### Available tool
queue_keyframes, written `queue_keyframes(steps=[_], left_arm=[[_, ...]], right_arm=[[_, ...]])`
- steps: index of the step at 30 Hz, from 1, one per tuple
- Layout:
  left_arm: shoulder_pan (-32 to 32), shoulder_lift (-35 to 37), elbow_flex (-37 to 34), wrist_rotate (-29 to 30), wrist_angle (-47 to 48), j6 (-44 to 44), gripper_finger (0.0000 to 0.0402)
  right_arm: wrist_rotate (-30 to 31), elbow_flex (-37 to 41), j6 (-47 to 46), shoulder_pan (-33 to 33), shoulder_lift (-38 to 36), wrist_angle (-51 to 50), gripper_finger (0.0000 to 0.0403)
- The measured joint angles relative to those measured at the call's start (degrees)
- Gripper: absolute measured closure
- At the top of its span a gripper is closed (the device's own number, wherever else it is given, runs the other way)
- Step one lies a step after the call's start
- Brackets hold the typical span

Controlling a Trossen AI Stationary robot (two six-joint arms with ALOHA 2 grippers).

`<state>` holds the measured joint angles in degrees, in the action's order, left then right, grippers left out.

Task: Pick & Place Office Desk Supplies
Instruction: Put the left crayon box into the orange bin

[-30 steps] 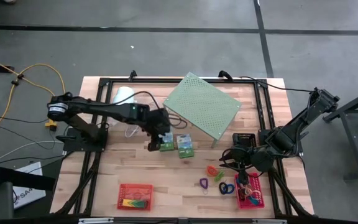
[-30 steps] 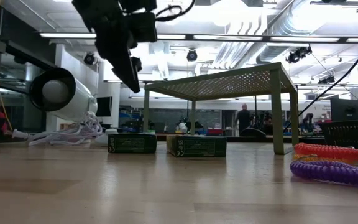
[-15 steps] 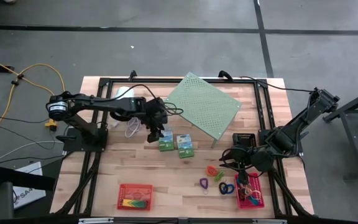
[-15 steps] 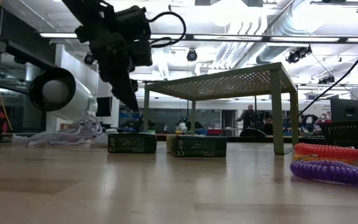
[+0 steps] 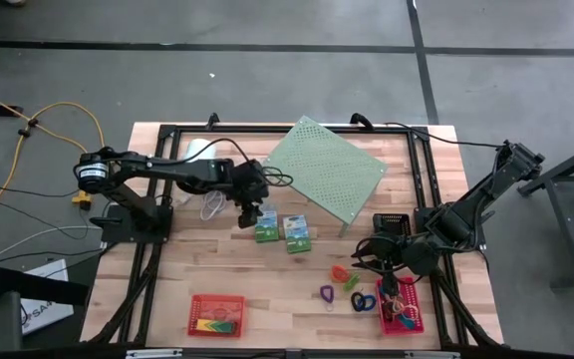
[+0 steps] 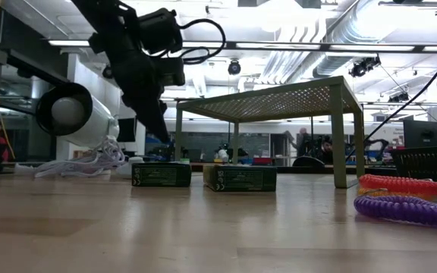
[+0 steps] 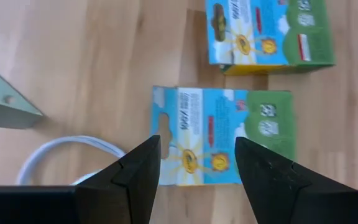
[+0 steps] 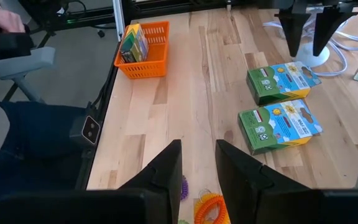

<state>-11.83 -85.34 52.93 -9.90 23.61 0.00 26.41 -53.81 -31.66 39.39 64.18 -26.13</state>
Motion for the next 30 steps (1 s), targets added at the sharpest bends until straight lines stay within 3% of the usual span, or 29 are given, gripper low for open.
queue_keyframes(steps=[30], left_arm=[[5.31,-1.97,-4.2,16.48,-7.78,4.55,0.0201]], right_arm=[[0.0,0.0,0.0,0.01,0.0,0.03,0.0317]])
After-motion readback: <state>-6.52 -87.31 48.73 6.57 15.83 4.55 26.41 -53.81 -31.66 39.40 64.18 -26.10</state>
